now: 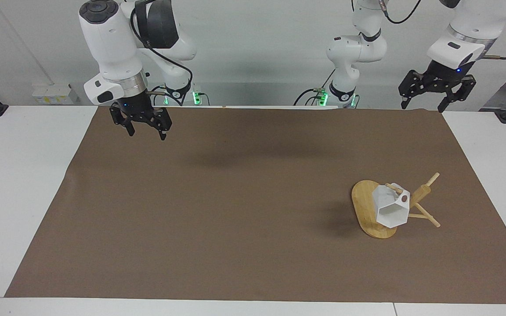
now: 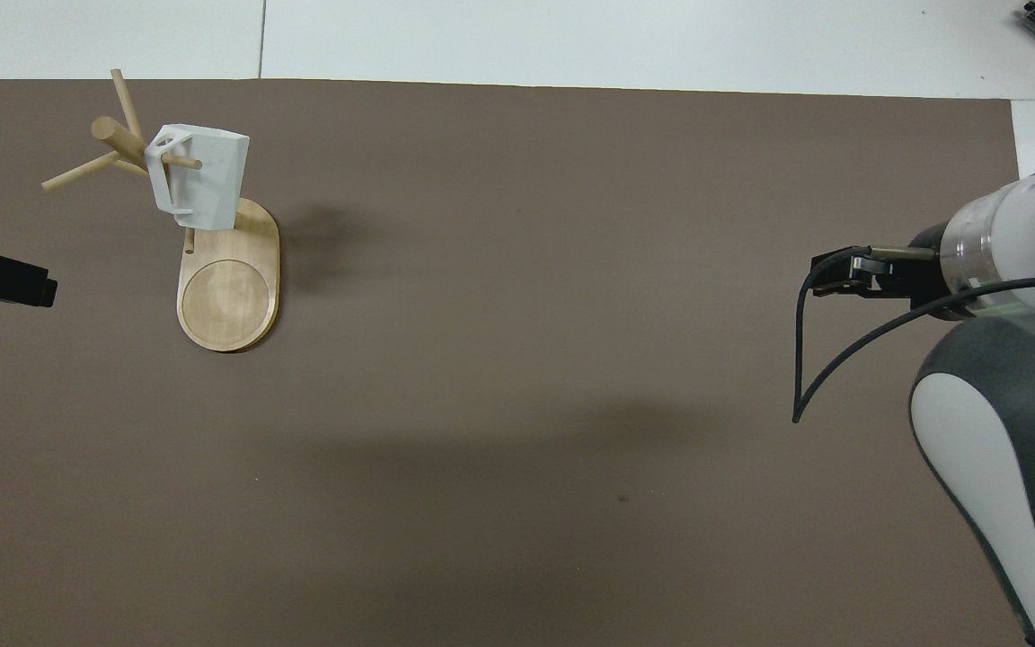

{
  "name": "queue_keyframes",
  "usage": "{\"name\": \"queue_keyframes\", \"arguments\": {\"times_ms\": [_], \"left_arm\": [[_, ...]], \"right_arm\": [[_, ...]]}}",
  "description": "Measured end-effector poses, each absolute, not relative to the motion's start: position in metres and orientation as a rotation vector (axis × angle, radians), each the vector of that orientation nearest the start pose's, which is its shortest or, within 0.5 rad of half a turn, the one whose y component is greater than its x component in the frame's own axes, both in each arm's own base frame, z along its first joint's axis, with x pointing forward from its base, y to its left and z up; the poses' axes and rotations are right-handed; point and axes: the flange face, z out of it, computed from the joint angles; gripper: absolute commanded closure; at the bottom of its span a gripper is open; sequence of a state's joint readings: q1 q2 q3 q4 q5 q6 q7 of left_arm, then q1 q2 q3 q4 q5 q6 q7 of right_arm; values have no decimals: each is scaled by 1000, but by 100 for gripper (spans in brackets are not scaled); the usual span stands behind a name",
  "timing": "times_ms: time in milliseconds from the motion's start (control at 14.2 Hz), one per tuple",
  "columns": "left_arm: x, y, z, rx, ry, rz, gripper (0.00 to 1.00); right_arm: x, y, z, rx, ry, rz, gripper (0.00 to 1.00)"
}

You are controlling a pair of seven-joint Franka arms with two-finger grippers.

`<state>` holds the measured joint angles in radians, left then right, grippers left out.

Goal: Hang cup on rack

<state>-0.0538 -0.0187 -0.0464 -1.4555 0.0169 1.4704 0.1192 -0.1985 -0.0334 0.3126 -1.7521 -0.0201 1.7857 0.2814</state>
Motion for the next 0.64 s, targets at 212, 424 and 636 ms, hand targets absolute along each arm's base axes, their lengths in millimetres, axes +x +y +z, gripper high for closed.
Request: {"name": "queue_keyframes", "arguments": {"times_ms": [212, 424, 636], "left_arm": [[535, -50, 672, -3121, 331, -45, 0], [533, -39, 658, -3133, 300, -65, 0], [530, -38, 657, -3135, 298, -79, 0]], "right_arm": [[556, 64, 575, -3146, 258, -110, 0], [556, 64, 575, -3146, 258, -110, 0], [556, 64, 575, -3146, 258, -110, 0]]}}
